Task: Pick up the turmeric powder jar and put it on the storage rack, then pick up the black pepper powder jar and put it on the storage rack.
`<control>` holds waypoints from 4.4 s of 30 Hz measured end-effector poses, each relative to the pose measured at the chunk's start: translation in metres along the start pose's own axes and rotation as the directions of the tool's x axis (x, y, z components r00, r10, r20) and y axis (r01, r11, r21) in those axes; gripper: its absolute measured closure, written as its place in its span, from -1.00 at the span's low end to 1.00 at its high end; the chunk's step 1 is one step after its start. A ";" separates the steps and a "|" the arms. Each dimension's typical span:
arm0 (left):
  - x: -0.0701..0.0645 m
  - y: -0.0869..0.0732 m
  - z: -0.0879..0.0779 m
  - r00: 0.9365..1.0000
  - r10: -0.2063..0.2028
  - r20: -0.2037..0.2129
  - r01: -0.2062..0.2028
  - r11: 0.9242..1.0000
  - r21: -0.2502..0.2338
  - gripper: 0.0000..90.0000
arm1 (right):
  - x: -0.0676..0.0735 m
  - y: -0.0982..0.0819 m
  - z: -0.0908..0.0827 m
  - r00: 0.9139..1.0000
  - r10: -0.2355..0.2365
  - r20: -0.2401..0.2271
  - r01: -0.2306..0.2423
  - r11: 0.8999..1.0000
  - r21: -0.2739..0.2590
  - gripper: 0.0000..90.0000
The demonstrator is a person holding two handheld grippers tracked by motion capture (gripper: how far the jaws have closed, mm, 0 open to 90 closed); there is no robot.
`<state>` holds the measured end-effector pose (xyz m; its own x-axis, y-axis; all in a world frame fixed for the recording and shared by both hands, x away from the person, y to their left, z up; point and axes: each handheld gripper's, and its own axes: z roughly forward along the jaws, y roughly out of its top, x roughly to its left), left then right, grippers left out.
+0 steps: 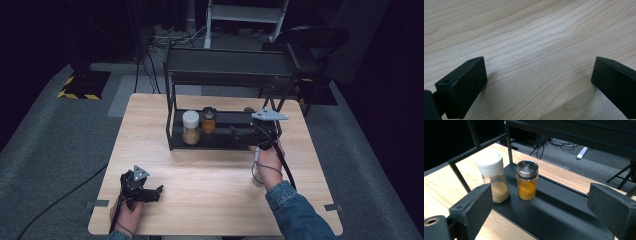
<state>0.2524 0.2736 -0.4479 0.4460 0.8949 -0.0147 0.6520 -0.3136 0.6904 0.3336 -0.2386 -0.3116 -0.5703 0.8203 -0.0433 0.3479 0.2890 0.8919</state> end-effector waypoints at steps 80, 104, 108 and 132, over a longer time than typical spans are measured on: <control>0.000 0.000 0.000 1.000 -0.001 -0.002 0.001 1.000 0.000 -1.00 | -0.021 -0.149 -0.066 0.998 0.068 0.017 -0.070 0.987 0.144 -0.92; -0.002 -0.001 -0.001 1.000 -0.005 -0.006 0.005 1.000 0.000 -1.00 | -0.020 -0.146 -0.034 1.000 0.028 0.001 -0.028 0.986 0.161 -0.33; -0.002 -0.001 -0.001 1.000 -0.004 -0.006 0.004 1.000 -0.001 -1.00 | -0.021 -0.141 -0.034 1.000 0.018 -0.011 -0.016 0.984 0.175 -0.33; -0.002 -0.001 -0.001 1.000 -0.004 -0.005 0.004 1.000 -0.001 -1.00 | -0.028 -0.062 -0.051 1.000 -0.006 -0.014 0.007 0.991 0.134 -0.33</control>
<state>0.2501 0.2720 -0.4480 0.4404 0.8977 -0.0138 0.6531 -0.3098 0.6910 0.2900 -0.3042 -0.3433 -0.5827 0.8116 -0.0419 0.4401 0.3585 0.8233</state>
